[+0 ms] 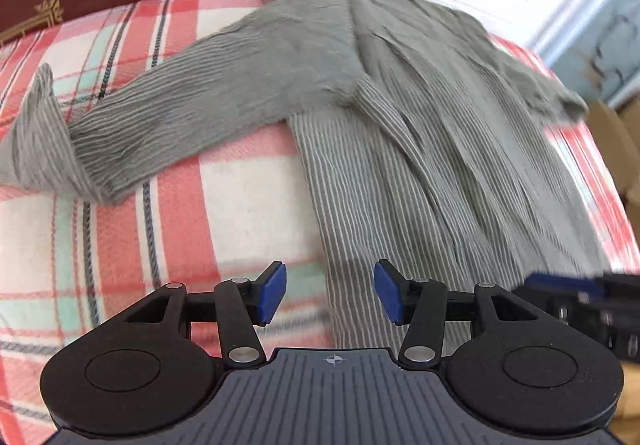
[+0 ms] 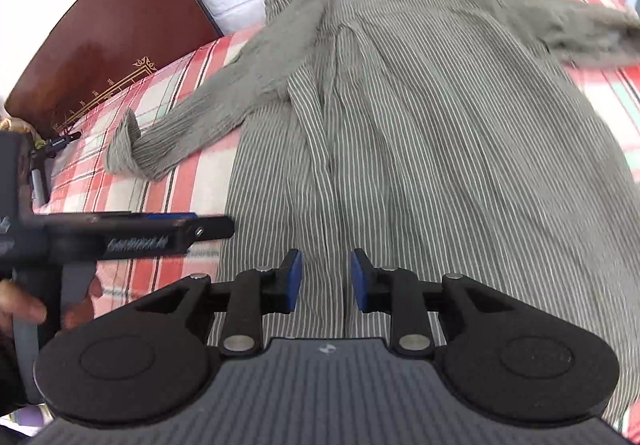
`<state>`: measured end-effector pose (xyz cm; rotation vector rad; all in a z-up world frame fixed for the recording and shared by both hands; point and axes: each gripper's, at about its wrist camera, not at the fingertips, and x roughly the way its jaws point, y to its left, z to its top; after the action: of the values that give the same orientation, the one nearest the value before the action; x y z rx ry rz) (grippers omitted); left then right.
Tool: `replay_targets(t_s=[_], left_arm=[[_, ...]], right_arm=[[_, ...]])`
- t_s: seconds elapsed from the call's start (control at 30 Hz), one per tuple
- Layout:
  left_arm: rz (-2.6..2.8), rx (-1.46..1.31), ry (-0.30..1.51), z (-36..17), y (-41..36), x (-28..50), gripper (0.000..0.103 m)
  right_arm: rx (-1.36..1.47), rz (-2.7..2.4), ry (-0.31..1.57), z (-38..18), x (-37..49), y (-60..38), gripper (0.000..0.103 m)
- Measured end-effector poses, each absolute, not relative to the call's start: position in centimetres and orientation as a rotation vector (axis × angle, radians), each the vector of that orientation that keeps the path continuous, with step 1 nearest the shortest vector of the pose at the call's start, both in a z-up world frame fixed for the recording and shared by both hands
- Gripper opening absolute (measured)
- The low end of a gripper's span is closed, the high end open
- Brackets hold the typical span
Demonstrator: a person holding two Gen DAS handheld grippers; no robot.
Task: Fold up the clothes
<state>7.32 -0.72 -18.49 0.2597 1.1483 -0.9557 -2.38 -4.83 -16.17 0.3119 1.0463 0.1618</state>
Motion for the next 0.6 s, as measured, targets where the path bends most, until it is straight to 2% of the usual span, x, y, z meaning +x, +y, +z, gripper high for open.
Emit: replay_targets(t_s=[0.17, 0.27, 0.3, 0.33, 0.37, 0.4, 0.43, 0.6], left_arm=[[-0.961, 0.227, 1.211, -19.5, -2.2, 8.4, 0.064], [-0.958, 0.18, 1.257, -20.2, -2.7, 9.0, 0.059], [-0.955, 0.163, 1.271, -20.4, -2.8, 9.1, 0.055], [-0.945, 0.155, 1.279, -20.5, -3.0, 9.3, 0.044], [-0.935, 0.148, 1.285, -20.6, -3.1, 9.4, 0.038], [-0.929, 0.148, 1.286, -20.6, -3.1, 9.5, 0.014], [-0.923, 0.148, 1.287, -20.6, -3.1, 9.5, 0.004], [-0.905, 0.171, 1.269, -20.6, -3.2, 9.0, 0.0]], right_arm=[[0.302, 0.163, 1.033, -16.1, -0.9, -4.8, 0.031], [0.302, 0.171, 1.036, -16.5, 0.3, -5.0, 0.031], [0.302, 0.176, 1.038, -16.7, 0.9, -5.1, 0.031], [0.306, 0.185, 1.041, -17.0, 1.4, -5.2, 0.031], [0.31, 0.194, 1.044, -17.2, 2.0, -5.3, 0.031], [0.315, 0.203, 1.049, -17.5, 2.6, -5.4, 0.031], [0.321, 0.218, 1.055, -17.7, 3.2, -5.5, 0.032], [0.299, 0.273, 1.084, -19.3, 5.9, -5.0, 0.032]])
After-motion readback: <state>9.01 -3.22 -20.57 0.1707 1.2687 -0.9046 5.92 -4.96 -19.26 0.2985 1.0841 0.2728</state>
